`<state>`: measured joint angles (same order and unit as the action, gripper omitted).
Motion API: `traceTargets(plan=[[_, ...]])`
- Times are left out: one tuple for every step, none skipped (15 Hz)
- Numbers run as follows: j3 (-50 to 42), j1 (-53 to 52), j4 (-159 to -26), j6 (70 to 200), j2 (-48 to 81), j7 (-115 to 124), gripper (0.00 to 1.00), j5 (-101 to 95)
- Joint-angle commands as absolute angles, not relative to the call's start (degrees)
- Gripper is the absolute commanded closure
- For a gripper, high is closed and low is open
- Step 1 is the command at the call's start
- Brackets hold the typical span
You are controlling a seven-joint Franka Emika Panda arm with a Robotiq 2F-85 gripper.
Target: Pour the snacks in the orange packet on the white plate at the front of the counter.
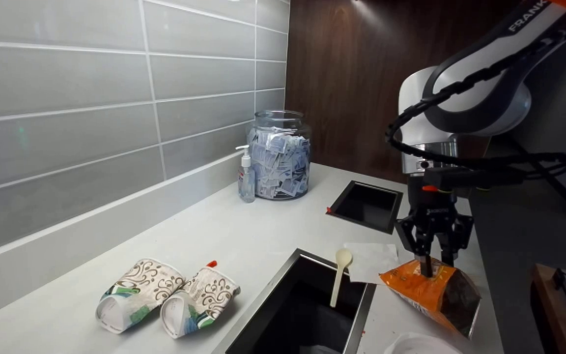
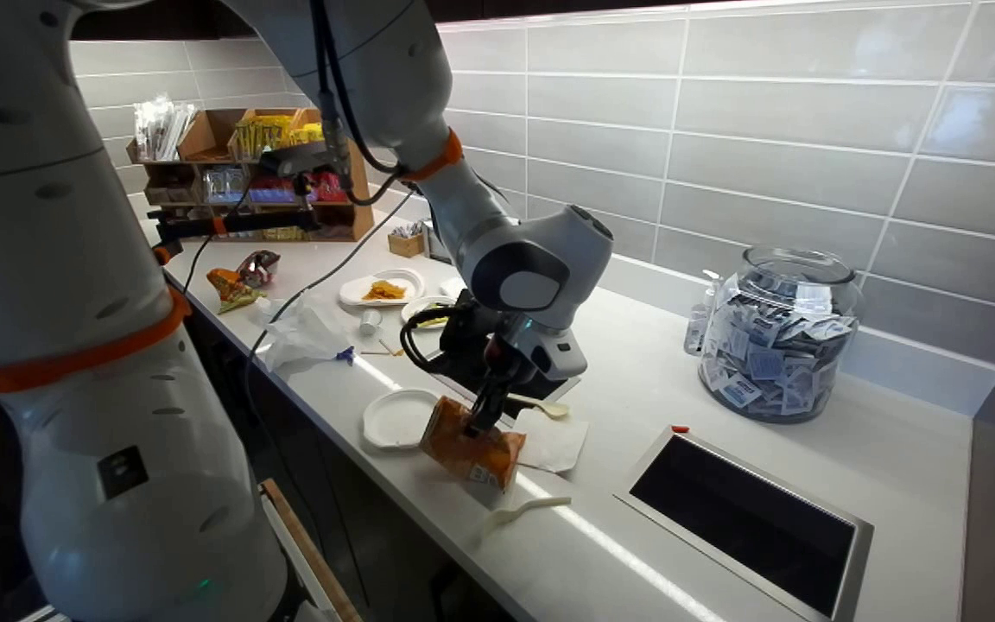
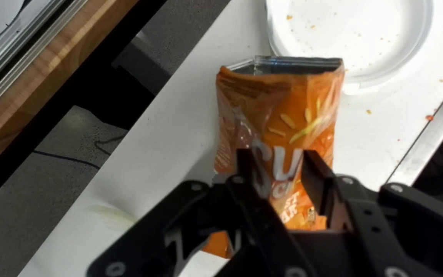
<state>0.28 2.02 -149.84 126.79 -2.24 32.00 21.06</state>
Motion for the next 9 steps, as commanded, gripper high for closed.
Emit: traceTargets(plan=[[-0.58,2.05,-149.12,127.13,-1.17,31.48,0.90,22.44],[-0.75,2.09,-149.14,127.18,-1.33,31.64,0.96,22.16],[-0.91,2.11,-149.12,127.15,-1.50,31.45,1.00,22.08],[-1.03,2.13,-149.25,127.33,-1.92,30.76,1.00,21.76],[-1.15,2.19,-149.37,127.53,-2.28,30.68,1.00,21.35],[-1.23,2.25,-149.57,127.90,-2.82,30.13,1.00,20.86],[-1.31,2.26,-149.67,128.01,-3.23,28.84,1.00,20.47],[-1.39,2.32,-149.79,128.13,-3.74,27.84,1.00,20.21],[-1.46,2.34,-149.88,128.16,-4.28,26.26,1.00,20.01]])
